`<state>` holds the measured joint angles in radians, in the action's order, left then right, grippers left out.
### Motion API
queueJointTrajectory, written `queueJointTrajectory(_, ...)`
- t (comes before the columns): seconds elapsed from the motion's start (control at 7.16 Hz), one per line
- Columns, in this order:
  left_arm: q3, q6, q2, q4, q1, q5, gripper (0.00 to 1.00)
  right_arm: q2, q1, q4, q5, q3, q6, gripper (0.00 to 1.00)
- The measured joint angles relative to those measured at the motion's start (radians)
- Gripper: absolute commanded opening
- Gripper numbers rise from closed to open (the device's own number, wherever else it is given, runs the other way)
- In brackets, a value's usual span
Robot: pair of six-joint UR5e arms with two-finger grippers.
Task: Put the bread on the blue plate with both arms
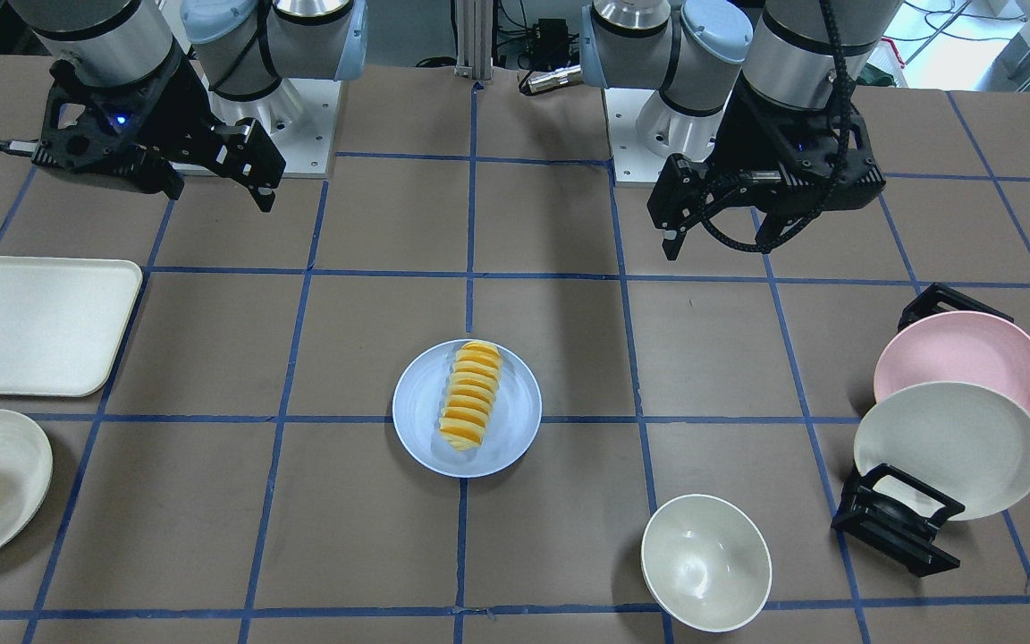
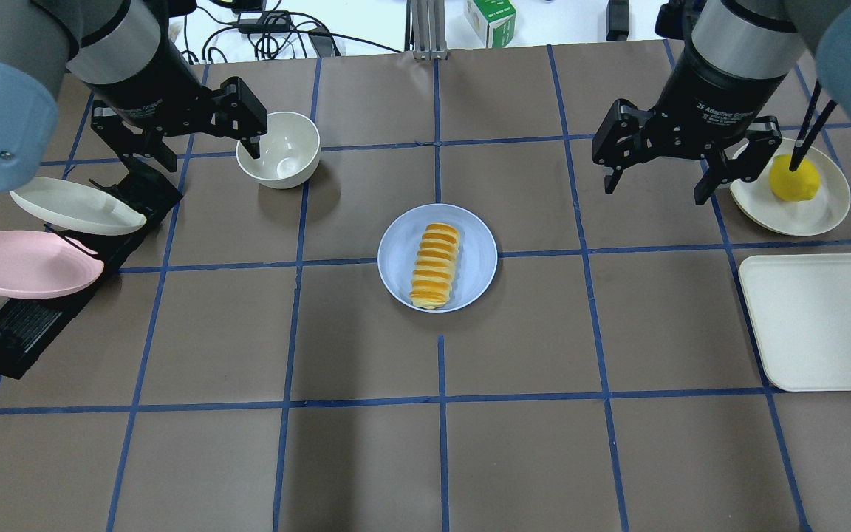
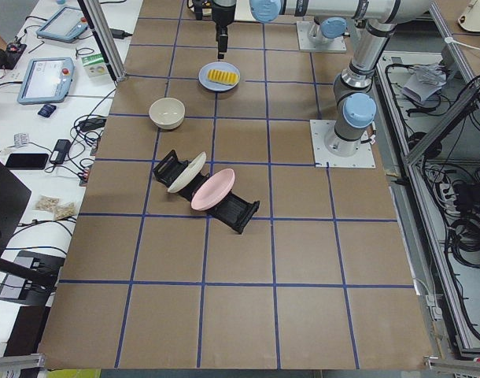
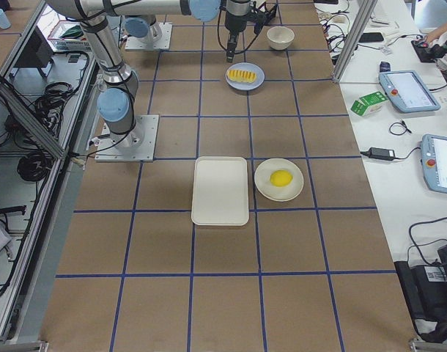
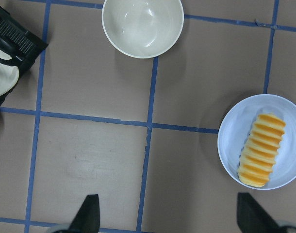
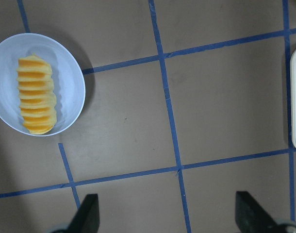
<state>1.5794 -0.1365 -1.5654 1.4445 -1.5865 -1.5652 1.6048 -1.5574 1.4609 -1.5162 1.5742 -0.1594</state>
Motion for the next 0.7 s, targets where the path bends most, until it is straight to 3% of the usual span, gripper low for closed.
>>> queueJointTrajectory(0.7, 0.0, 0.0, 0.002, 0.001, 0.0, -0.002, 1.0, 0.05, -0.005, 0.014, -0.015, 0.054, -0.008, 1.0)
